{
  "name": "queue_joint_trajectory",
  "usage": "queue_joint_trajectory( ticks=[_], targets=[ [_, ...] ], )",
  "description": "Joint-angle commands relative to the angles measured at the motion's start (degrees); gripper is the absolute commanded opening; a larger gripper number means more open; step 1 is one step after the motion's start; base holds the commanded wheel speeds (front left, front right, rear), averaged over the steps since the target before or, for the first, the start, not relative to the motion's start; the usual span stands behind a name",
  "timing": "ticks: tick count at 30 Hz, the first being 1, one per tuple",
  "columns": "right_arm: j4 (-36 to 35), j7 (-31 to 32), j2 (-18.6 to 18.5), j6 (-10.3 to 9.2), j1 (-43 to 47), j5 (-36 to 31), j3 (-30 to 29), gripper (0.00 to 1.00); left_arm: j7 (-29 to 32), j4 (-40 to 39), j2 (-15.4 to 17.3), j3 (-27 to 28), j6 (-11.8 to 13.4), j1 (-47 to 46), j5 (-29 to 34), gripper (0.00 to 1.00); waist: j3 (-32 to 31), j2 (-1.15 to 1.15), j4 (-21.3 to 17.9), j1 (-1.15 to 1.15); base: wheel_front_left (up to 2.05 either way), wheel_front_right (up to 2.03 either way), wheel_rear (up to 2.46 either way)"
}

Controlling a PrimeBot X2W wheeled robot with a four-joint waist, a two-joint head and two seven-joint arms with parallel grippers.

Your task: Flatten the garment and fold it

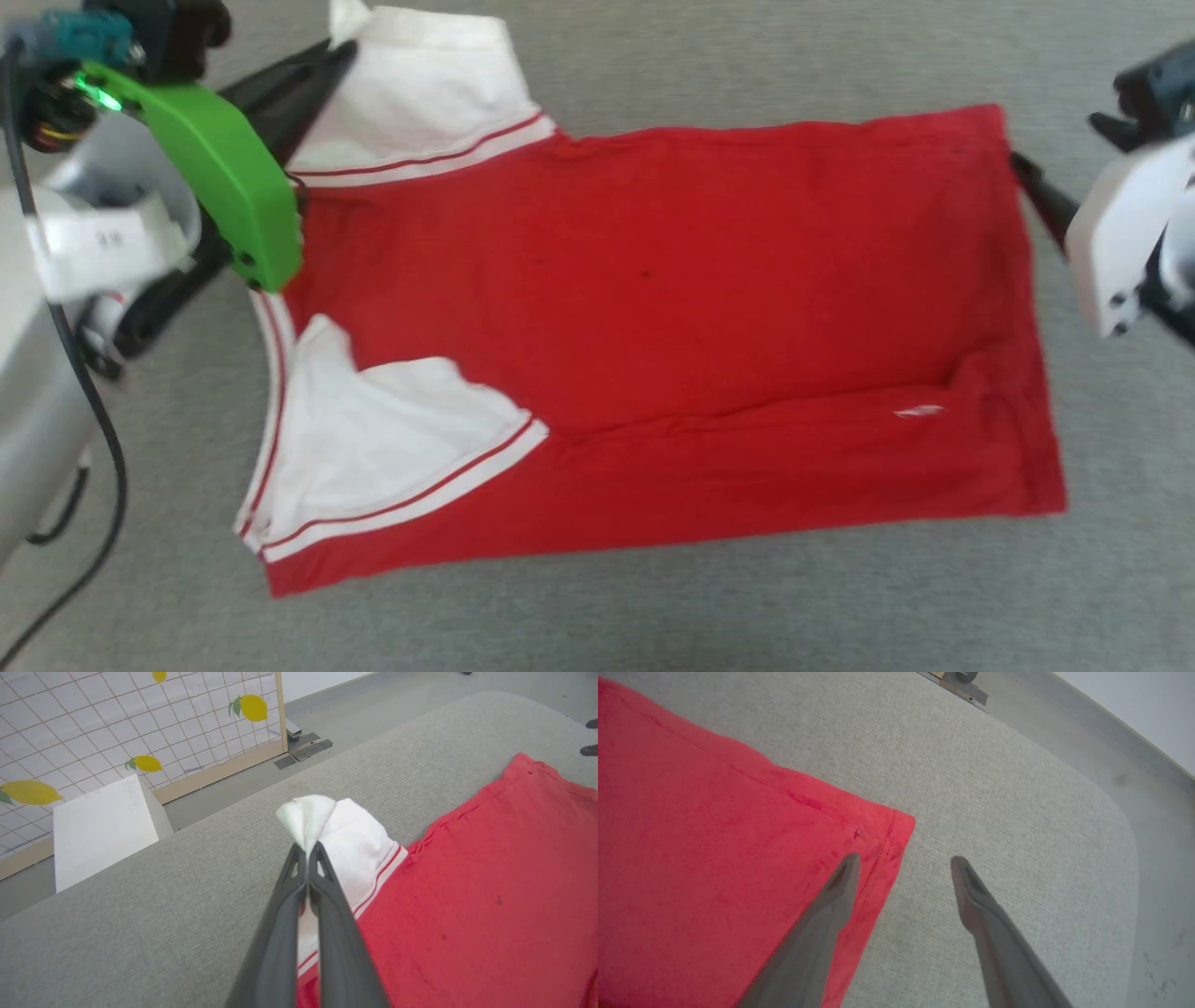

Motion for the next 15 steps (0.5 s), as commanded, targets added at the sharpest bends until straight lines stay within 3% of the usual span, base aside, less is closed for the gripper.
queue_joint_trajectory(
  ticks=[1, 8, 15],
  targets=[
    [1.71, 2.29, -0.63, -0.10, -2.34, 1.38, 1.06, 1.00, -1.34, -1.78, -0.02, 0.09, 0.91, 1.47, 1.12, 0.00, 1.84, 0.00, 3.43, 0.00, 0.00, 0.00, 0.00],
    [10.09, 6.90, -2.83, -0.10, -8.73, 2.67, 3.58, 1.00, -4.97, -7.82, -1.24, -0.57, 3.61, 4.58, 3.05, 0.00, 3.56, 0.00, 6.69, 0.00, 0.00, 0.00, 0.00],
    [16.82, 6.91, -1.92, -0.10, -10.07, 4.68, 7.29, 1.00, -6.13, -9.75, -1.91, -1.37, 5.15, 6.12, 4.15, 0.00, 4.09, 0.00, 8.38, 0.00, 0.00, 0.00, 0.00]
  ],
)
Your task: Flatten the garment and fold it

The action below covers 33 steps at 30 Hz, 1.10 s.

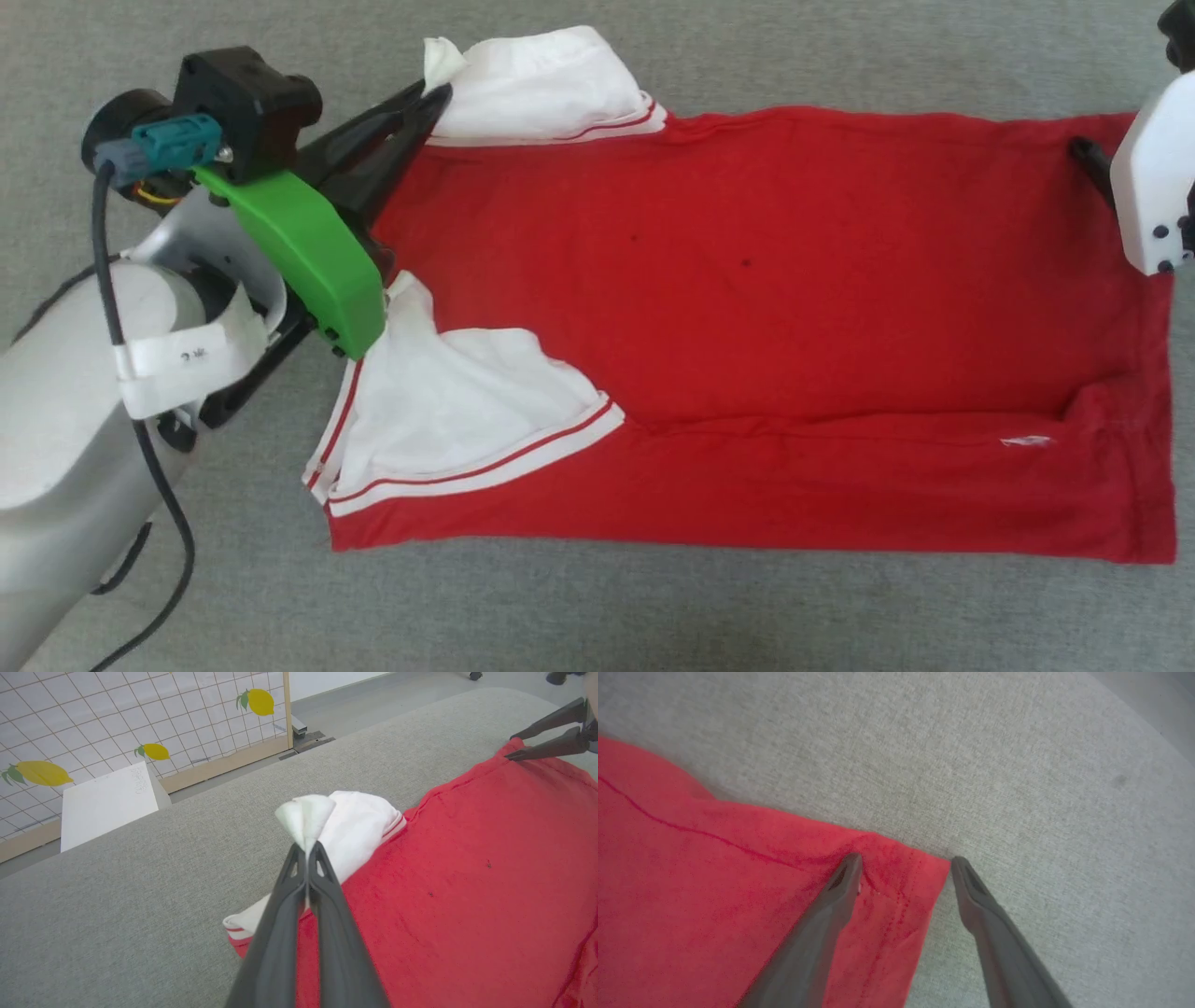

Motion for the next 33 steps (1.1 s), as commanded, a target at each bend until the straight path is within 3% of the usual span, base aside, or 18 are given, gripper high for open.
queue_joint_trajectory(
  ticks=[1, 3, 8, 12, 19, 27, 33],
  targets=[
    [1.34, 0.32, 0.66, -0.05, 0.92, 0.91, 2.35, 0.96, -0.23, 0.05, -0.20, -0.42, 0.46, 0.88, 1.23, 0.00, 0.46, 0.00, 0.72, 0.00, 0.00, 0.00, 0.00],
    [1.59, 0.37, -0.27, -0.05, 1.32, 1.74, 4.85, 0.00, -0.17, 0.41, -0.26, -1.17, 0.51, 0.99, 2.21, 0.00, 0.43, 0.00, 0.87, 0.00, 0.00, 0.00, 0.00],
    [2.49, -3.71, -1.50, -0.05, 0.92, 2.94, 6.72, 0.00, -1.51, 1.72, -1.31, -1.27, 0.98, 1.85, 1.92, 0.00, -0.74, 0.00, 0.67, 0.00, 0.00, 0.00, 0.00],
    [2.56, -10.28, -1.15, -0.05, 1.27, 3.37, 5.67, 0.00, -4.61, 3.92, -1.87, -0.61, 2.27, 4.58, 1.03, 0.00, -5.23, 0.00, -0.19, 0.00, 0.00, 0.00, 0.00],
    [-0.80, -15.40, -1.62, -0.05, 7.48, 3.69, 2.50, 0.00, -6.96, 4.08, -0.84, 0.03, 4.64, 10.98, -1.67, 0.00, -11.93, 0.00, -0.69, 0.00, 0.00, 0.00, 0.00],
    [-7.70, -15.72, -1.05, -0.05, 21.33, 3.74, -2.87, 0.00, -7.89, 0.82, 2.30, -0.21, 8.50, 21.57, -5.44, 0.00, -17.47, 0.00, -0.51, 0.00, 0.00, 0.00, 0.00],
    [-12.30, -11.32, -0.82, -0.05, 31.99, 3.91, -6.30, 0.00, -6.20, 0.29, 4.22, -2.67, 9.34, 28.47, -7.78, 0.00, -18.92, 0.00, 0.00, 0.00, 0.00, 0.00, 0.00]
  ],
)
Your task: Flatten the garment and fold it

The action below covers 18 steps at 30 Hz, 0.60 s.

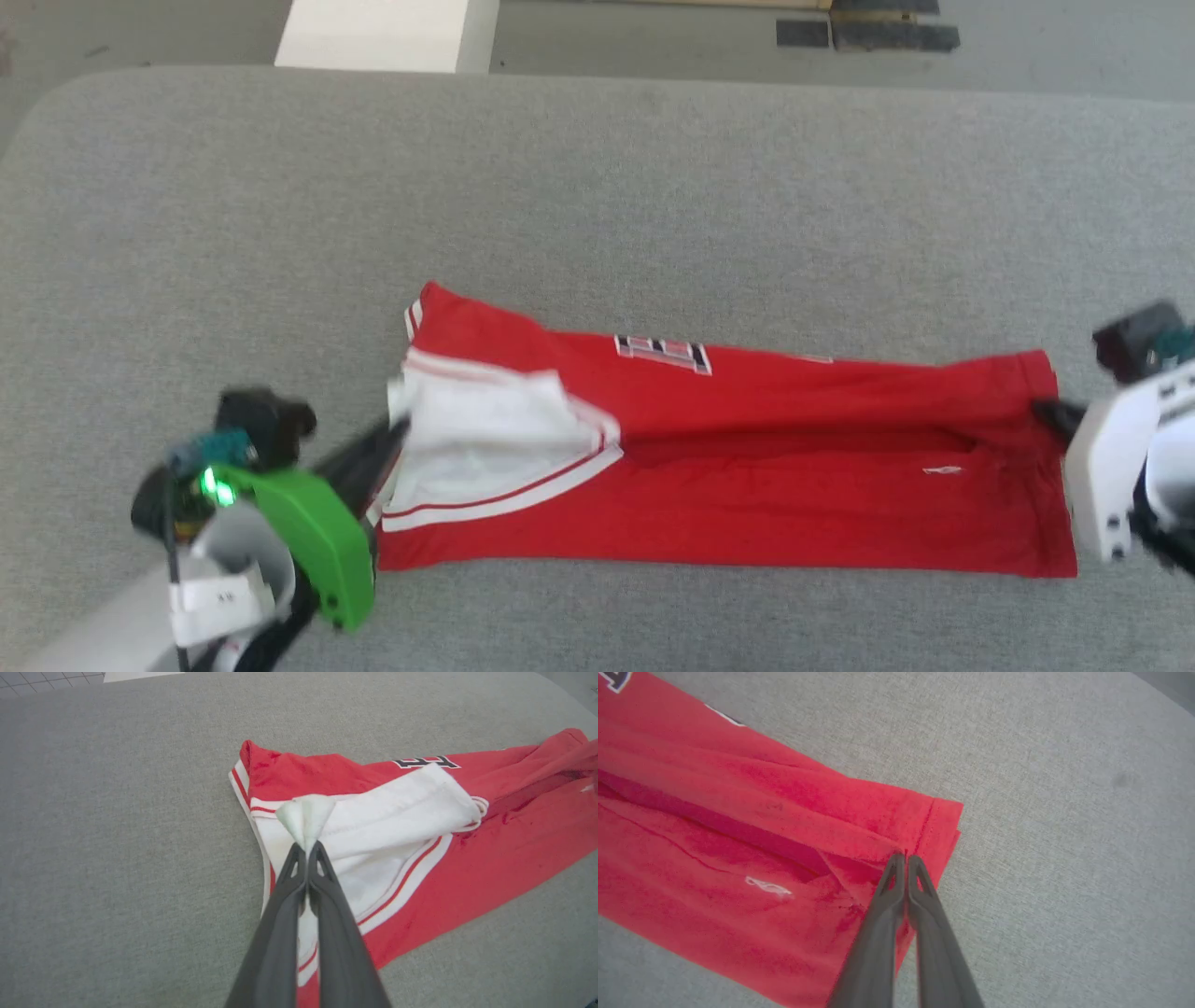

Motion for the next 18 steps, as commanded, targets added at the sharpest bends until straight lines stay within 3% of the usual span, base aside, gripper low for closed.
queue_joint_trajectory(
  ticks=[1, 7, 17, 18],
  targets=[
    [-0.88, 0.73, 0.15, -0.08, 1.72, -0.01, -0.54, 0.00, 0.76, 0.38, 0.71, -0.65, 0.08, 1.41, -0.45, 0.00, -0.77, 0.00, 0.39, 0.00, 0.00, 0.00, 0.00],
    [-3.90, 4.42, -0.71, -0.08, 6.84, -0.54, -0.61, 0.00, 3.16, 3.89, -0.07, -3.71, -1.36, 3.02, -0.56, 0.00, -0.10, 0.00, 0.72, 0.00, 0.00, 0.00, 0.00],
    [-2.31, 6.24, -0.67, -0.08, 7.50, -2.06, 1.22, 0.00, 1.55, 13.26, -4.95, -6.35, -4.72, 0.47, 2.18, 0.00, 1.13, 0.00, 0.76, 0.00, 0.00, 0.00, 0.00],
    [-2.09, 5.90, -0.41, -0.08, 7.25, -2.03, 1.14, 0.26, 1.10, 14.04, -5.40, -6.44, -5.10, 0.28, 2.32, 0.03, 1.04, 0.00, 0.72, 0.00, 0.00, 0.00, 0.00]
  ],
)
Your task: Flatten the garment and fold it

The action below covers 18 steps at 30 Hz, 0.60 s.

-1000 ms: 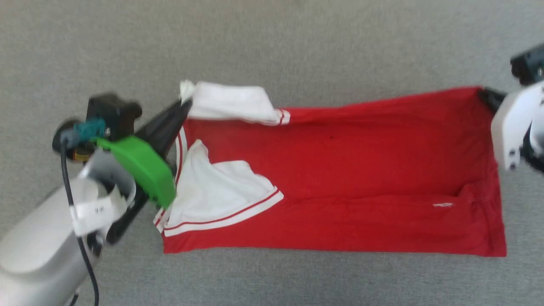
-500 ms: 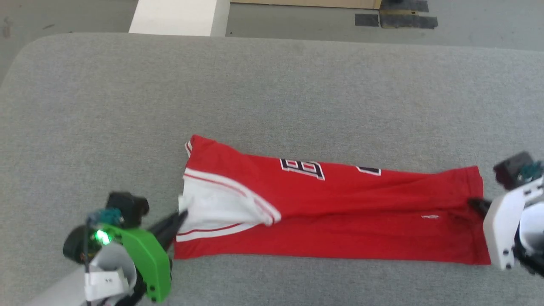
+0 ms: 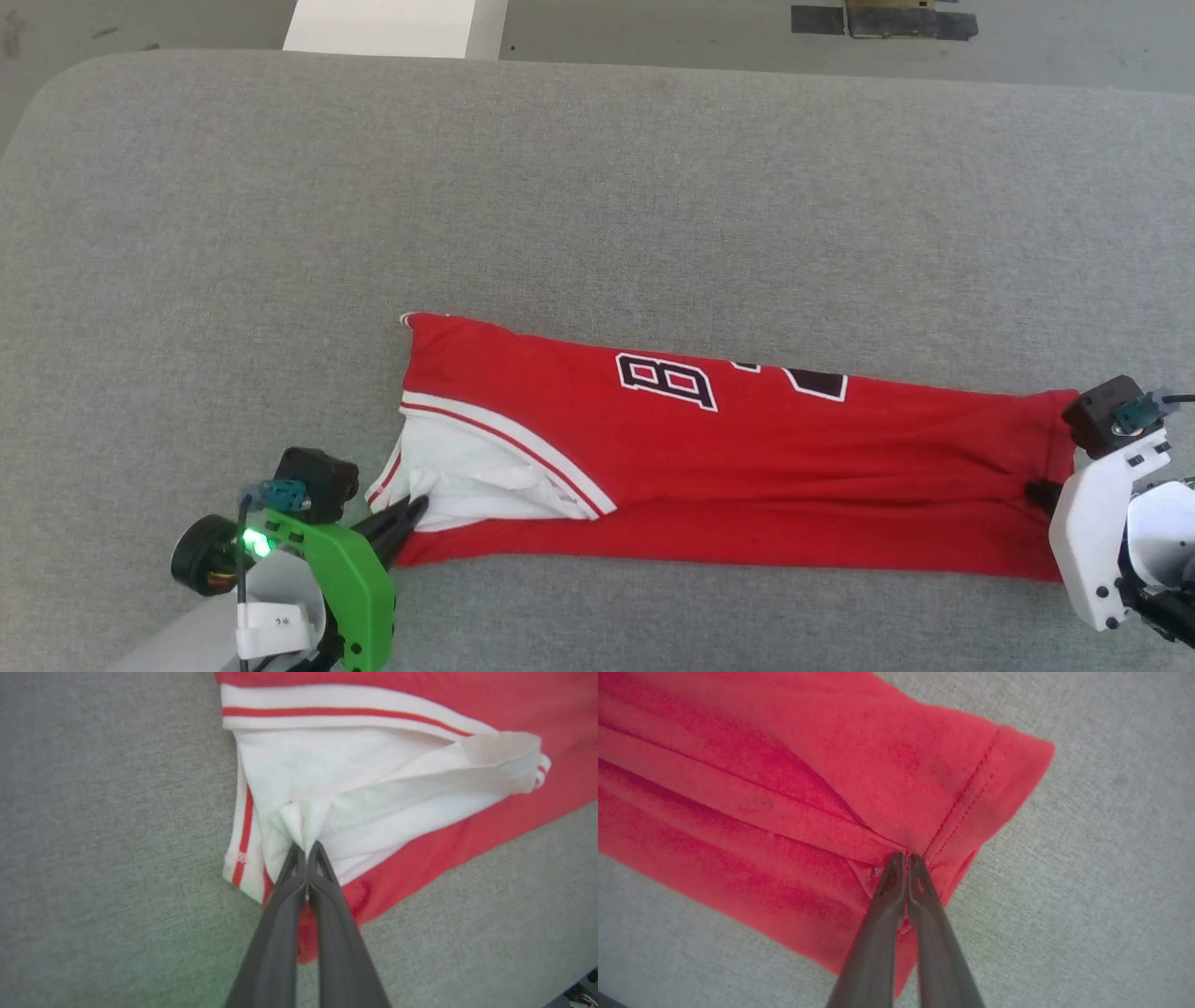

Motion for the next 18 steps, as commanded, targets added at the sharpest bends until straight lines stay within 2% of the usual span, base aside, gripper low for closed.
queue_joint_trajectory(
  ticks=[1, 2, 8, 11, 18],
  targets=[
    [0.71, -0.26, 0.31, -0.08, 0.08, -0.31, 0.26, 0.43, -0.26, 1.19, -0.72, -0.43, -0.35, -0.46, 0.38, 0.20, -0.16, 0.00, -0.06, 0.00, 0.00, 0.00, 0.00],
    [1.00, -0.57, 0.78, -0.08, -0.15, -0.10, -0.01, 1.00, -0.86, 2.04, -1.21, -0.48, -0.58, -0.53, 0.52, 1.00, -0.50, 0.00, -0.10, 0.00, 0.00, 0.00, 0.00],
    [-0.65, -1.20, 2.28, -0.08, -0.41, 2.88, -1.37, 1.00, -4.54, 3.86, -2.72, 0.26, -1.08, 0.15, 0.17, 1.00, -3.16, 0.00, -0.28, 0.00, 0.00, 0.00, 0.00],
    [-2.92, -0.61, 2.91, -0.08, -0.19, 4.05, -3.18, 1.00, -7.70, 3.36, -3.25, 1.64, -0.55, 0.84, -0.33, 1.00, -4.66, 0.00, -0.34, 0.00, 0.00, 0.00, 0.00],
    [-8.38, 0.53, 8.15, -0.08, 3.28, 4.72, -11.80, 1.00, -16.41, 1.00, -6.25, 9.67, 3.39, 4.62, -3.08, 1.00, -7.48, 0.00, 0.19, 0.00, 0.00, 0.00, 0.00]
  ],
)
